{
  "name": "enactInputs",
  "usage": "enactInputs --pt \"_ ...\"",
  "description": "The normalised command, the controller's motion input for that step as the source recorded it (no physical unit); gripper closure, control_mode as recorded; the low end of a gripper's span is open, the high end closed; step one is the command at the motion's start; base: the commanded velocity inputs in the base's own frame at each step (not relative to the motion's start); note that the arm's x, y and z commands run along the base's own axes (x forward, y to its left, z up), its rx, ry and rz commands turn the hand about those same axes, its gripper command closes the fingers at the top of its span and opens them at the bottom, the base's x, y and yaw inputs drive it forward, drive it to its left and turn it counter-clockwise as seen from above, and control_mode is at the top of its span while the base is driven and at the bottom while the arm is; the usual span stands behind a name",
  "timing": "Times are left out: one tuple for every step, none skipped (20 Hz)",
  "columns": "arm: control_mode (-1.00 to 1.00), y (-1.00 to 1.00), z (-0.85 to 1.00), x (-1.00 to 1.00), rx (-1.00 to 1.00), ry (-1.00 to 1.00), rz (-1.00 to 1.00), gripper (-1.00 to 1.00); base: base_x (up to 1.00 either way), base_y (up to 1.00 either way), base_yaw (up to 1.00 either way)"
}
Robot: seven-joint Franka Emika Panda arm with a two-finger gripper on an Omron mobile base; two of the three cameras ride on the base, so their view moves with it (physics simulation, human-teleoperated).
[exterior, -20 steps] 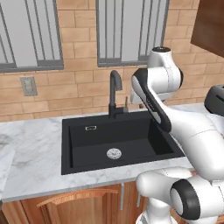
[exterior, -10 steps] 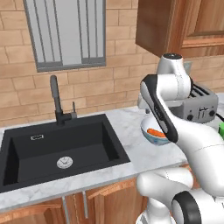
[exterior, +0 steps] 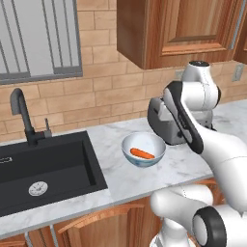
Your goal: Move the cup from next to the sink to the open cabinet. Then, move the bowl with the carrot to the fridge to clear the area for faucet cleaning.
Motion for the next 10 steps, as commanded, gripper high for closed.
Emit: enactInputs --pt "-1.0 0.0 -0.49 0.16 0.13 0.06 -0.02 -1.0 0.0 0.0 0.0" --pt "-1.0 0.0 -0.49 0.27 0.12 0.09 -0.03 -1.0 0.0 0.0 0.0" --pt "-1.0 0.0 -0.51 0.31 0.15 0.09 -0.05 -1.0 0.0 0.0 0.0" --pt "-1.0 0.0 -0.53 0.32 0.15 0.08 -0.05 -1.0 0.0 0.0 0.0" --pt "-1.0 0.0 -0.55 0.32 0.14 0.07 -0.05 -1.0 0.0 0.0 0.0" --pt "-1.0 0.0 -0.58 0.39 0.14 0.07 -0.06 -1.0 0.0 0.0 0.0" --pt "-1.0 0.0 -0.59 0.43 0.14 0.07 -0.07 -1.0 0.0 0.0 0.0" --pt "-1.0 0.0 -0.61 0.42 0.13 0.06 -0.07 -1.0 0.0 0.0 0.0" --pt "-1.0 0.0 -0.68 0.44 0.09 0.05 -0.08 -1.0 0.0 0.0 0.0" --pt "-1.0 -0.04 -0.71 0.49 0.04 0.05 -0.09 -1.0 0.0 0.0 0.0"
